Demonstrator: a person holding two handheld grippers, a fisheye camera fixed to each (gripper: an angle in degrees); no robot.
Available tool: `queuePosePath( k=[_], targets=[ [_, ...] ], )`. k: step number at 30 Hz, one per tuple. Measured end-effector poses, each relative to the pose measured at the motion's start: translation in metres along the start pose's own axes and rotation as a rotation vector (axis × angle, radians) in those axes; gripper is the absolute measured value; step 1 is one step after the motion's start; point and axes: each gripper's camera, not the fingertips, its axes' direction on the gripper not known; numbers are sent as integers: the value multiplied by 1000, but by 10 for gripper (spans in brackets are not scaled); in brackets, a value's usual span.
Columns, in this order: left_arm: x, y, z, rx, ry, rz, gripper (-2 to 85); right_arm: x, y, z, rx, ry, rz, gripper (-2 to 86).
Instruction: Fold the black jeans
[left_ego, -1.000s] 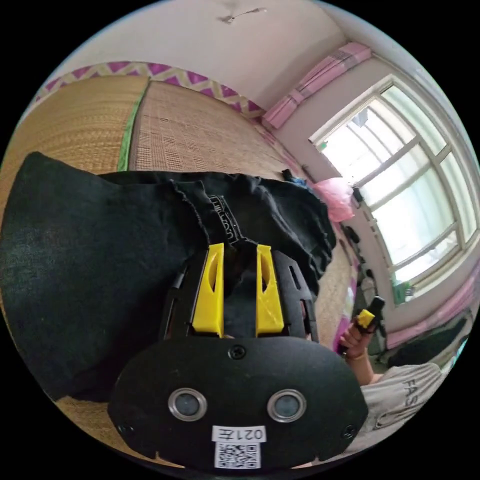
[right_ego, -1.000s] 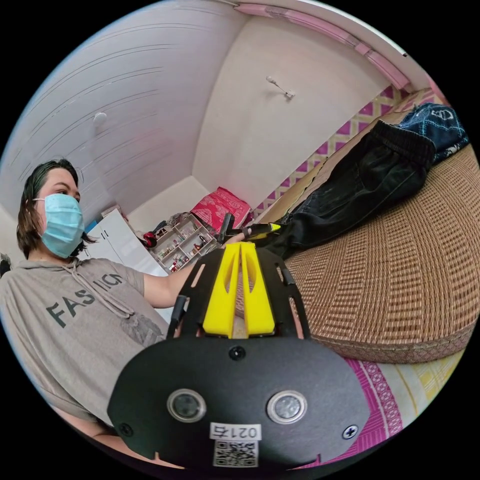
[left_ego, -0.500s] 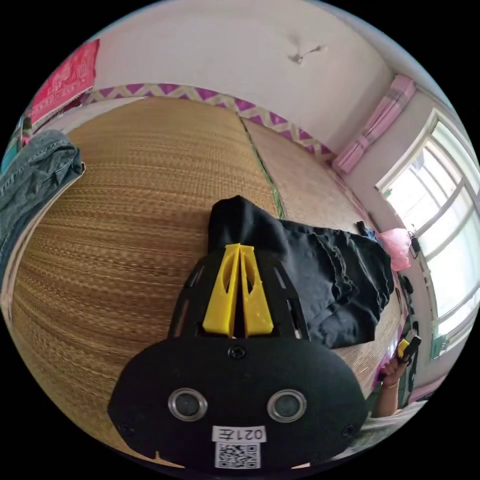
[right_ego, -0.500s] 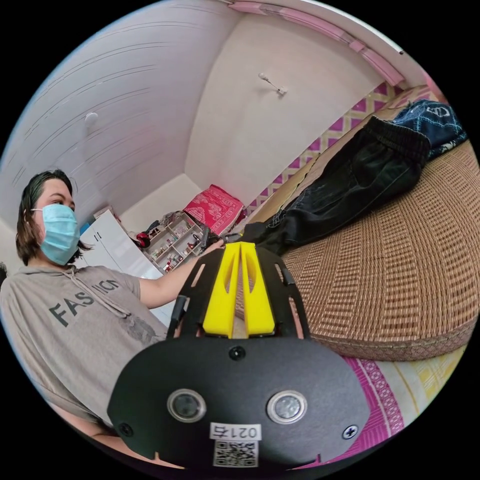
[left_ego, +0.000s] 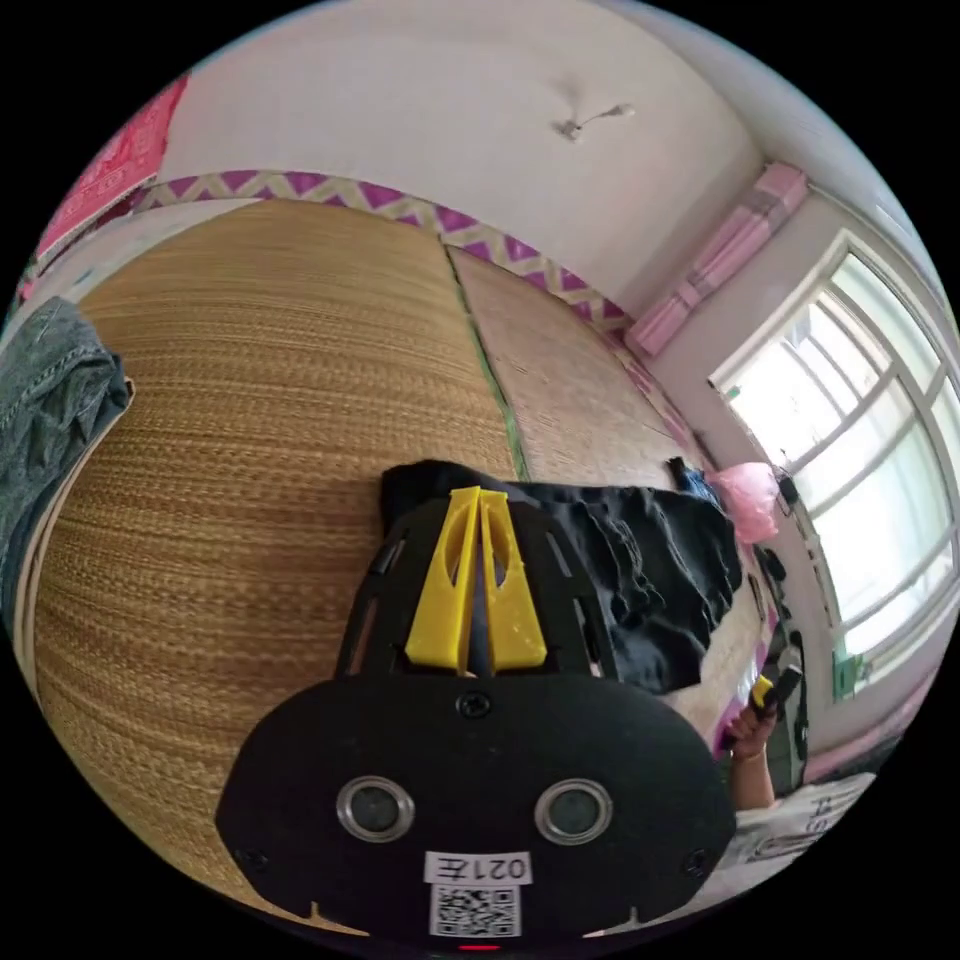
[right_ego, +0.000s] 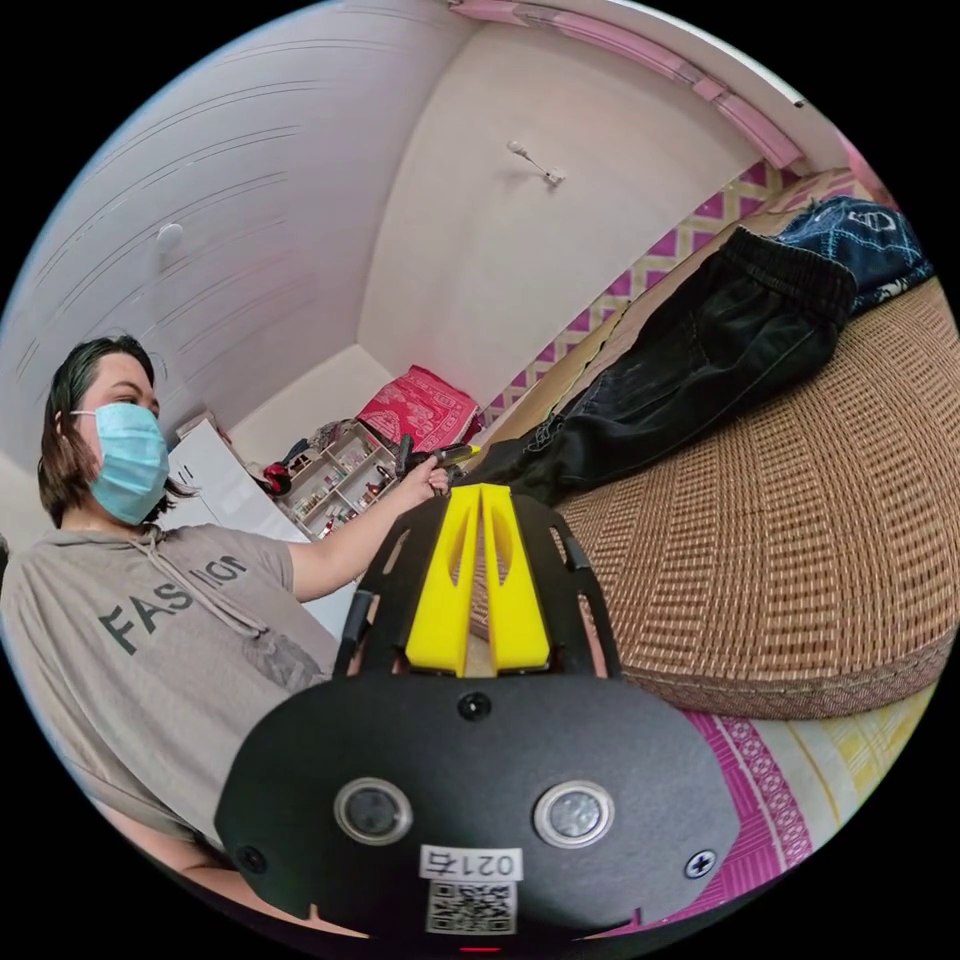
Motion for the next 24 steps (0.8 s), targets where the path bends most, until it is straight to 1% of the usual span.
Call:
queuePosePath(
  k=[1, 2, 3, 4, 6, 8, 9, 10, 11, 14, 15, 16, 17, 18, 19, 22, 24],
  targets=[
    [7, 9, 12, -86, -6, 35, -9, 0, 0, 1, 4, -8, -1, -6],
    [9, 19, 32, -188, -70, 64, -9, 1, 0, 2, 6, -11, -1, -6],
    [8, 25, 42, -224, -102, 83, -9, 1, 0, 3, 5, -12, -1, -6],
    [5, 32, 41, -157, -79, 94, -9, 1, -1, 6, 1, -14, -2, -6],
    [8, 29, 39, -177, -90, 62, -9, 1, -3, 10, -7, -13, -1, -6],
    [32, 34, 18, -64, -123, 149, -9, 2, -5, 15, -14, -12, 1, -6],
    [35, 36, 17, -57, -160, 163, -9, 2, -5, 16, -13, -11, 1, -6],
    [32, 39, 30, -112, -257, 166, -10, 2, -6, 17, -11, -9, 1, -6],
    [25, 46, 42, -127, -253, 192, -10, 2, -7, 19, -8, -7, 1, -6],
    [25, 42, 34, -147, -236, 152, -9, 3, -10, 25, -12, 5, 7, -6],
    [29, 43, 29, -121, -229, 161, -9, 3, -11, 27, -15, 8, 8, -6],
    [37, 49, 17, -50, -173, 204, -9, 3, -13, 31, -25, 13, 8, -6],
    [40, 55, 17, -57, -187, 224, -9, 2, -16, 34, -37, 14, 3, -6],
    [38, 58, 25, -115, -217, 223, -9, 2, -18, 36, -41, 18, 2, -5],
    [31, 65, 35, -147, -210, 228, -9, 2, -21, 37, -36, 28, 10, -5],
    [25, 59, 20, -180, -148, 151, -9, 12, -30, 30, 34, 11, 72, -1],
    [40, 67, -2, -63, -133, 225, -9, 21, -38, 23, 84, 14, 125, 5]
  ],
)
